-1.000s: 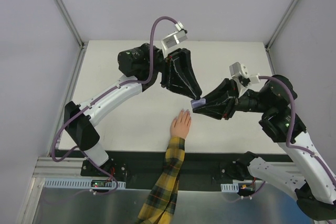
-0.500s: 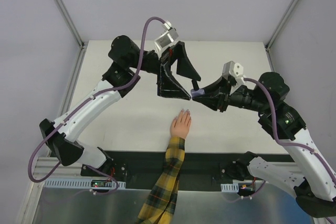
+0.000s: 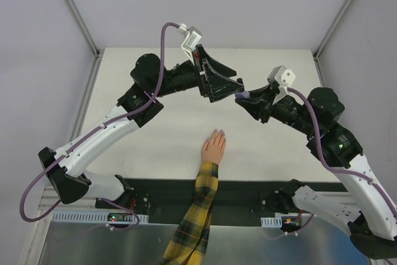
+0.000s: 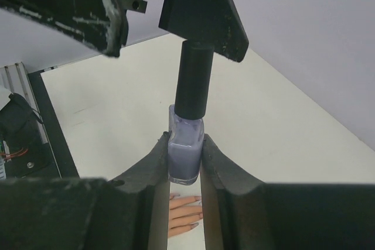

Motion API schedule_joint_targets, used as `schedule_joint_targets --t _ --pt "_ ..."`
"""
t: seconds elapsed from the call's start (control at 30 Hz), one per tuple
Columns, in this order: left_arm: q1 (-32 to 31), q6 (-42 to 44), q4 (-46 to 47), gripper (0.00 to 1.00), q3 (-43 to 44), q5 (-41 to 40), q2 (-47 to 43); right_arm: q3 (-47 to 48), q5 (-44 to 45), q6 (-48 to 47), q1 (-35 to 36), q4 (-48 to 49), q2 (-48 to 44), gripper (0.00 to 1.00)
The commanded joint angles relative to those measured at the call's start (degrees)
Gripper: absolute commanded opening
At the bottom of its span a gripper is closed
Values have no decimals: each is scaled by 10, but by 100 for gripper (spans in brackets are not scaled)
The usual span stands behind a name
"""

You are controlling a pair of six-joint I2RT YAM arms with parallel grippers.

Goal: Paint the nails

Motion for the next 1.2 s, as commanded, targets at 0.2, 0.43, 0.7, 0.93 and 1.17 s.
schedule_joint_targets --t 0.2,0.43,0.7,0.93,1.17 --pt "-63 80 63 59 -5 -101 3 4 32 3 1 46 -16 0" --pt "-70 78 58 42 -7 -121 16 0 34 16 2 54 -16 0" --pt "-71 73 20 19 23 -100 35 1 32 27 2 53 -19 0" --pt "-46 11 142 0 53 227 74 6 -24 38 2 46 -32 0" --pt "-44 -583 757 0 99 552 182 13 -417 177 1 193 -20 1"
